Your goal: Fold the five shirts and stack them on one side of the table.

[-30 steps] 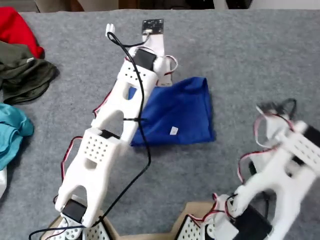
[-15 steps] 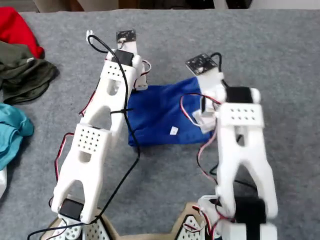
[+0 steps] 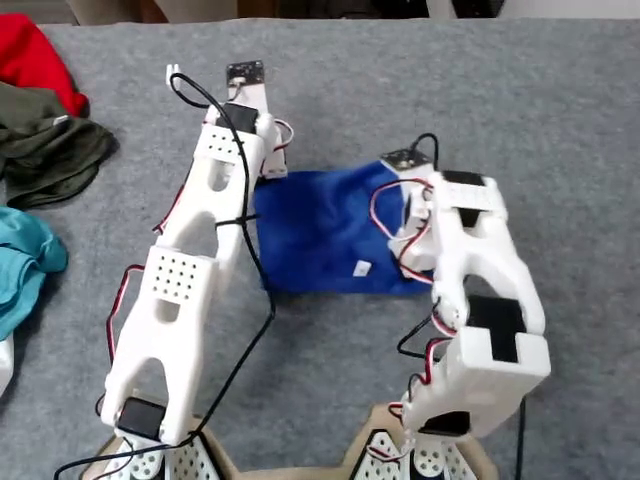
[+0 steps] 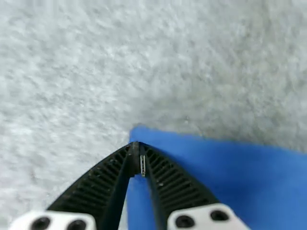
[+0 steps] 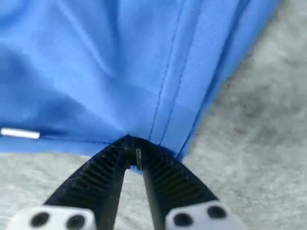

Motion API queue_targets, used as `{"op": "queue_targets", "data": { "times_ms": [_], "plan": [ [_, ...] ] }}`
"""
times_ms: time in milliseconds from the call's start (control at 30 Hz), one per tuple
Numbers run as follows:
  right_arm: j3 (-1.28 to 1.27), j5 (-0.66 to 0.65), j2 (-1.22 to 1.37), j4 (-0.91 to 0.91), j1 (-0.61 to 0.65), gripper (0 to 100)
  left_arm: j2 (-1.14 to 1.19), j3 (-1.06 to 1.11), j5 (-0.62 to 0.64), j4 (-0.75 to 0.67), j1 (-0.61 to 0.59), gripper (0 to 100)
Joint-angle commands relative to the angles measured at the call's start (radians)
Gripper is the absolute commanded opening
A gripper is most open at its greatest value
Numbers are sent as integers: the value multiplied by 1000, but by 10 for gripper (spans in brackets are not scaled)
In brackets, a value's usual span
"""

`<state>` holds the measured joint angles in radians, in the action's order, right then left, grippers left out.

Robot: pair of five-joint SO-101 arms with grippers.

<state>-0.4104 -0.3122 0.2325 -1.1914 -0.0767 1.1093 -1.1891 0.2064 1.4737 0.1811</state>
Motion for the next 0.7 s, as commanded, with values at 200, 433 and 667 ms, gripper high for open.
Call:
{"op": "queue_targets", "data": {
  "times_ms": [200,433,667],
  "plan": [
    [53,-52,10,8,-68,5,10,-11,-52,-26,-44,20],
    [174,-52,10,-63,-19,5,-76,-115,9,97,15,20],
    [317,-51,10,-152,19,5,-114,-292,35,236,149,20]
  ]
}}
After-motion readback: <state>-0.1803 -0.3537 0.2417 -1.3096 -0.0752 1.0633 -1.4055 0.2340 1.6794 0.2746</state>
